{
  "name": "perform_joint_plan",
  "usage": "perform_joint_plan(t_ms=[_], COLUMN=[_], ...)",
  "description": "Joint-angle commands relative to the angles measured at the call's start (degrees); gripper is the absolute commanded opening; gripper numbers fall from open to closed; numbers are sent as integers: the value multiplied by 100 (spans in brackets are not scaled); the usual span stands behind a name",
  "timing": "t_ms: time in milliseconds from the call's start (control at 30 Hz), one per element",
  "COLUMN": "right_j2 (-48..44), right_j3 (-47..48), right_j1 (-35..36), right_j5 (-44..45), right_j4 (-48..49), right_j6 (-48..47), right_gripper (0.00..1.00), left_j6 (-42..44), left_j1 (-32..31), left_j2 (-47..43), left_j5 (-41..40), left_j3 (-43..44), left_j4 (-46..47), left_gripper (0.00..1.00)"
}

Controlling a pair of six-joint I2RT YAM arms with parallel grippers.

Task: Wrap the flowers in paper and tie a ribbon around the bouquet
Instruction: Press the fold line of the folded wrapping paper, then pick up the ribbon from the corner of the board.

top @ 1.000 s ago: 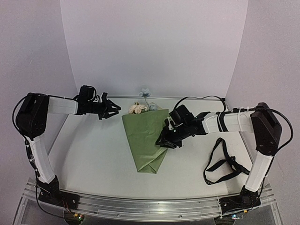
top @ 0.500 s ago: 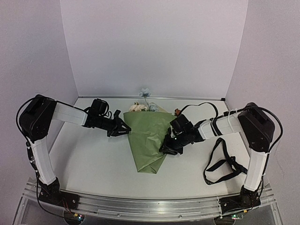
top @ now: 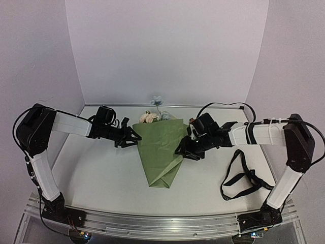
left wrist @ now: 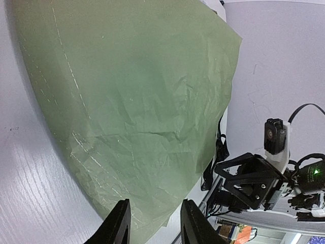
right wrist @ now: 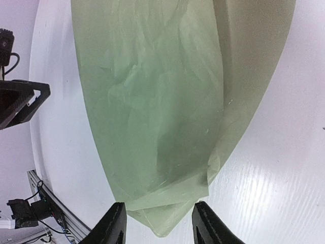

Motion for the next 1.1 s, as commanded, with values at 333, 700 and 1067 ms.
perform_joint_plan(t_ms=[333,700,1067], right_j2=[-1867,-2593,-2050], right_j3=[-1113,-2414,-2752], right_j1=[17,242,462], right_j5=[1966,2354,1969], right_j4=[-2515,-2803,-2273], right_j6=[-290,159,28], right_gripper=[59,59,47], left_j6=[247,238,202], left_j1=[-64,-85,-139], left_j2=[-596,-1116,-1479], left_j5=[11,-146,-339], left_j3=[4,-229,-431], left_j4=[-16,-161,-288], left_gripper=[45,47,47])
